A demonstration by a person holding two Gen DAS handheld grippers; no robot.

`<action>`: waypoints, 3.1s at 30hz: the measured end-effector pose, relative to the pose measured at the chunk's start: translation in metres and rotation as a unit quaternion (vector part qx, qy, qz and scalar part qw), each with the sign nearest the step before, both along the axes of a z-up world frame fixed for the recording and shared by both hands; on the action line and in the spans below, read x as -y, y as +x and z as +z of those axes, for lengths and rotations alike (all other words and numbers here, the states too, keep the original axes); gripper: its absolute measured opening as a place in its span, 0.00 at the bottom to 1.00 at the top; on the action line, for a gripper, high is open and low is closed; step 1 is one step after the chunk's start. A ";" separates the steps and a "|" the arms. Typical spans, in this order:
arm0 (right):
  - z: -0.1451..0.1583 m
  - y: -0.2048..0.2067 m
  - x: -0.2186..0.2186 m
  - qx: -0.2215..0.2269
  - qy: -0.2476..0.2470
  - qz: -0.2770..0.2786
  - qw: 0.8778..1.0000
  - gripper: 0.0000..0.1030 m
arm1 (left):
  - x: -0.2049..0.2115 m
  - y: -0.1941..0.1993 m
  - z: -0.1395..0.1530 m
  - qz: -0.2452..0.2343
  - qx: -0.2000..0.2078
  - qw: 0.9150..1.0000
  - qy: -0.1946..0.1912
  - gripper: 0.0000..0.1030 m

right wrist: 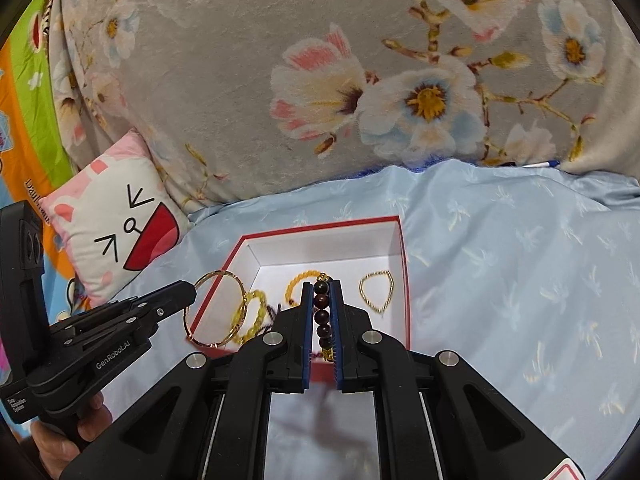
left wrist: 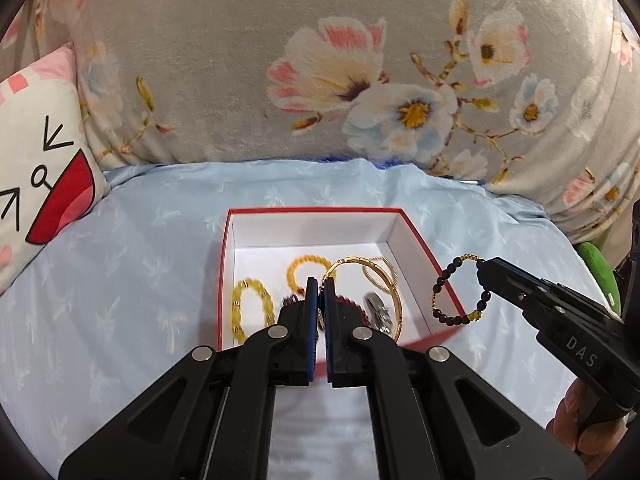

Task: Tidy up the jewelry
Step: 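Carry the bangle and black-bead bracelet into the red box and open both grippers, then move both grippers back to the gold flower earring on the sheet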

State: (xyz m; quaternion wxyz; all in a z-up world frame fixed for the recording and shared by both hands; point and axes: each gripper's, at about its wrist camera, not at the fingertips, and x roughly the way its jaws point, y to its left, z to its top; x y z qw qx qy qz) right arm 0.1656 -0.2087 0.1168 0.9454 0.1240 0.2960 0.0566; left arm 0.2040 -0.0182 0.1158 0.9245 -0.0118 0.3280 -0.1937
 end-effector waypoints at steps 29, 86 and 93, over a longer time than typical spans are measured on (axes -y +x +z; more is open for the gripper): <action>-0.070 0.108 -0.022 -0.062 -0.042 0.008 0.997 0.14 | 0.006 0.109 -0.056 0.037 -0.046 0.998 0.028 0.11; -0.106 -0.145 -0.030 -0.118 0.004 0.009 0.993 0.31 | -0.038 -0.141 -0.110 0.021 -0.088 0.995 0.029 0.37; -0.111 -0.132 -0.038 -0.124 -0.006 0.014 0.992 0.31 | -0.036 -0.142 -0.116 0.015 -0.092 0.995 0.028 0.41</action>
